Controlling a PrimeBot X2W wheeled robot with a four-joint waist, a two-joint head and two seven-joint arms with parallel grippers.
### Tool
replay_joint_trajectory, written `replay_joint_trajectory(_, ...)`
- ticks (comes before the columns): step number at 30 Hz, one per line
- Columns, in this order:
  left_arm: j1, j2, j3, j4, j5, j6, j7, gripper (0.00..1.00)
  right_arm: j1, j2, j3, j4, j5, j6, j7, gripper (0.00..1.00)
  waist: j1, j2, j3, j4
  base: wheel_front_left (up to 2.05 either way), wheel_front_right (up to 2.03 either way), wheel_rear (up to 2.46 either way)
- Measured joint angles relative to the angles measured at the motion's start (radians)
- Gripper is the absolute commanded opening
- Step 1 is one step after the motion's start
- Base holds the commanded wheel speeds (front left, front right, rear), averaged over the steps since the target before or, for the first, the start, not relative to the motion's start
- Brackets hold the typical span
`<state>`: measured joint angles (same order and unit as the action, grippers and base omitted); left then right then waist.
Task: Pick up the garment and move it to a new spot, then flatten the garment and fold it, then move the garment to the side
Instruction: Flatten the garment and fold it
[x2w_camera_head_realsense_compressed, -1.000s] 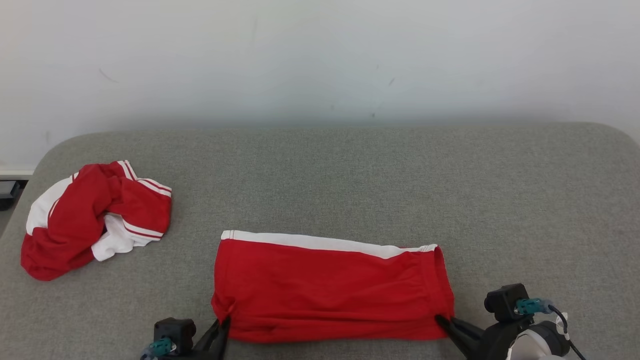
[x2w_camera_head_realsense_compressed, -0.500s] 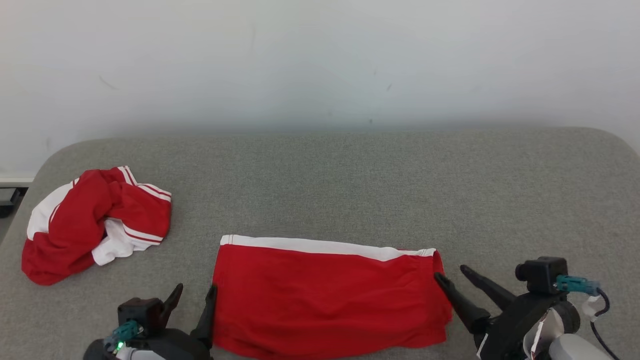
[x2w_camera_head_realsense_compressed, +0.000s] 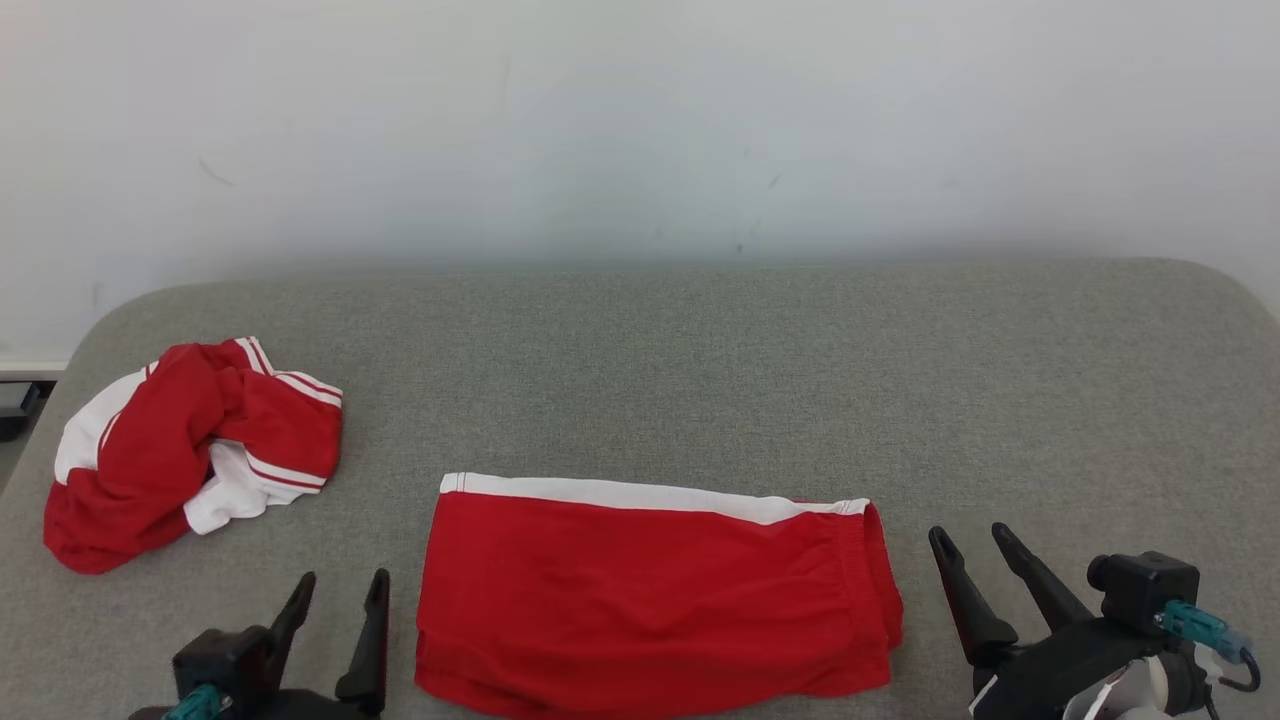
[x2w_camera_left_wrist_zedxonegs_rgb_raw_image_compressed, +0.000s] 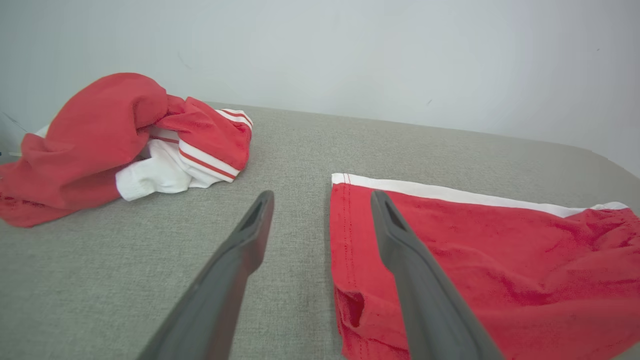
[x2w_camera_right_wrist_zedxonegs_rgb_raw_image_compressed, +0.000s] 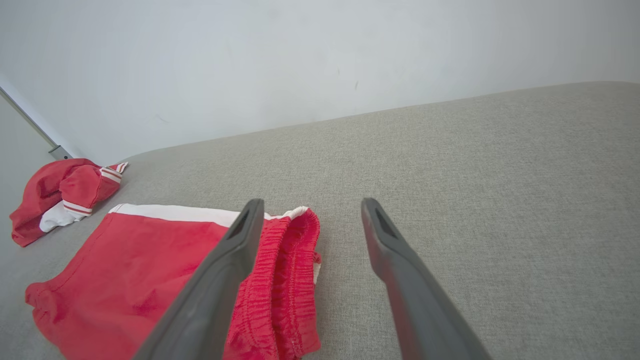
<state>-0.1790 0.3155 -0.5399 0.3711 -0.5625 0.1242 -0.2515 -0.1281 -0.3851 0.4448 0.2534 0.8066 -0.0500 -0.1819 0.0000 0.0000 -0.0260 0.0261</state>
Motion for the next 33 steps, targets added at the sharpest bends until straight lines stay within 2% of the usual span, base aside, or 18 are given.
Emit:
replay_joint_trajectory(2, 0.028, -0.007, 0.046, -0.001, 0.039, 0.000, 0.000, 1.00, 0.013, 0.012, -0.003, -0.001, 0.000, -0.015, -0.018, 1.00, 0.0000, 0.0000, 0.001, 0.001, 0.00, 0.00, 0.00)
replay_joint_trajectory(9, 0.092, -0.048, 0.152, -0.034, 0.131, 0.000, 0.000, 1.00, 0.037, 0.016, -0.029, -0.016, -0.011, -0.034, -0.040, 1.00, 0.0000, 0.0000, 0.000, 0.007, 0.00, 0.00, 0.00)
replay_joint_trajectory(10, 0.105, -0.064, 0.202, -0.050, 0.150, 0.000, 0.000, 1.00, 0.039, 0.015, -0.035, -0.020, -0.019, -0.038, -0.044, 1.00, 0.0000, 0.0000, -0.001, 0.010, 0.00, 0.00, 0.00)
replay_joint_trajectory(20, 0.157, -0.107, 0.295, -0.125, 0.248, 0.000, 0.000, 1.00, 0.041, 0.027, -0.018, -0.018, -0.051, -0.048, -0.043, 1.00, 0.0000, 0.0000, -0.002, 0.018, 0.00, 0.00, 0.00)
replay_joint_trajectory(33, 0.178, -0.158, 0.308, -0.184, 0.318, 0.000, 0.000, 1.00, -0.071, 0.043, 0.062, 0.078, -0.077, -0.057, 0.157, 1.00, 0.0000, 0.0000, 0.007, 0.041, 0.00, 0.00, 0.00)
